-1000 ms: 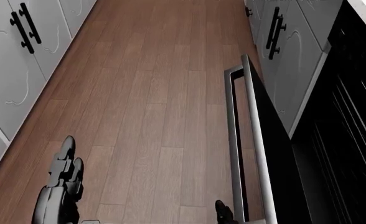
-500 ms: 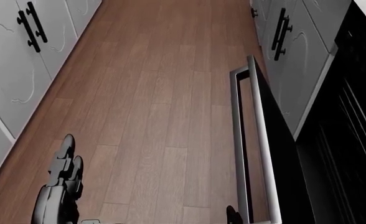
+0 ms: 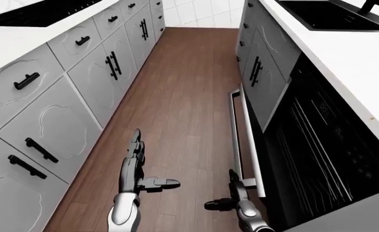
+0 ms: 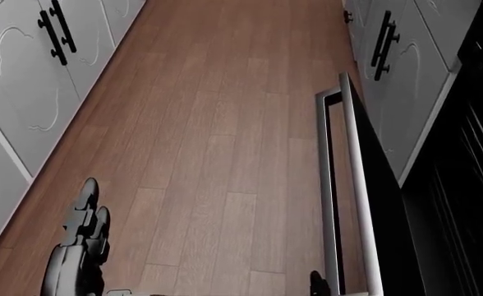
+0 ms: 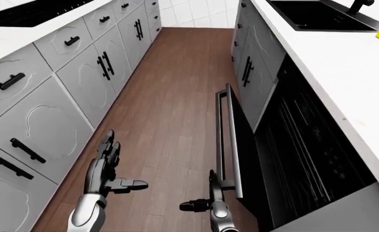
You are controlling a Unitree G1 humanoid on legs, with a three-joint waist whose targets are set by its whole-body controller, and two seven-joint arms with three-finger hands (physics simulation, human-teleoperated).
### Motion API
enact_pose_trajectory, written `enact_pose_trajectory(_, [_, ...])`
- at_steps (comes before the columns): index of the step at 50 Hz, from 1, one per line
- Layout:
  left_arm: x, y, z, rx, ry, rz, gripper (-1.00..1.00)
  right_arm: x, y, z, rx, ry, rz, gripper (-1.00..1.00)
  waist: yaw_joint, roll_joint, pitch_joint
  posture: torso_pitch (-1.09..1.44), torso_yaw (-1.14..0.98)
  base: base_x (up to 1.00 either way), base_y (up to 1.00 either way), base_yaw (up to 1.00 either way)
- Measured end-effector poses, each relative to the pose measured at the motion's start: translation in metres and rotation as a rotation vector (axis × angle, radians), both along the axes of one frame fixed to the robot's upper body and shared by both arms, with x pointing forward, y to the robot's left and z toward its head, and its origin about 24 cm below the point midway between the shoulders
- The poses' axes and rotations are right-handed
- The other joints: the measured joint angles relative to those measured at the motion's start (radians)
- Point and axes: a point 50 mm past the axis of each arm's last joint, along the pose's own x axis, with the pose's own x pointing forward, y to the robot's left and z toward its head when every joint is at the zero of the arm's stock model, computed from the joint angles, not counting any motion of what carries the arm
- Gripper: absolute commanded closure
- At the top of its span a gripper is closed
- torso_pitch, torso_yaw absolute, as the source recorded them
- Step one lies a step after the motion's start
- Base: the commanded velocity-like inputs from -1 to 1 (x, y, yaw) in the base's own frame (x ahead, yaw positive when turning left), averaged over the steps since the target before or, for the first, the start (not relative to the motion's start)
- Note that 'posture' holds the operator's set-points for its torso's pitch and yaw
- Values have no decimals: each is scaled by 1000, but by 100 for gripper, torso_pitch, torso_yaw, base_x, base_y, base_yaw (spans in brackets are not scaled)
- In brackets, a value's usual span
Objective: Close the dishwasher door
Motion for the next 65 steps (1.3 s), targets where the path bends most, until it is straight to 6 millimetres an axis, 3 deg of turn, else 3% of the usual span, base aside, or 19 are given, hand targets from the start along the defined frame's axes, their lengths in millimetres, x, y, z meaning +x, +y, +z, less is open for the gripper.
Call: enact_pose_trajectory(65, [0,0,1,-1,-1,4,-100,-2,-12,0,-177,-1,-143,-100,34,12,2,0,0,0,0,0])
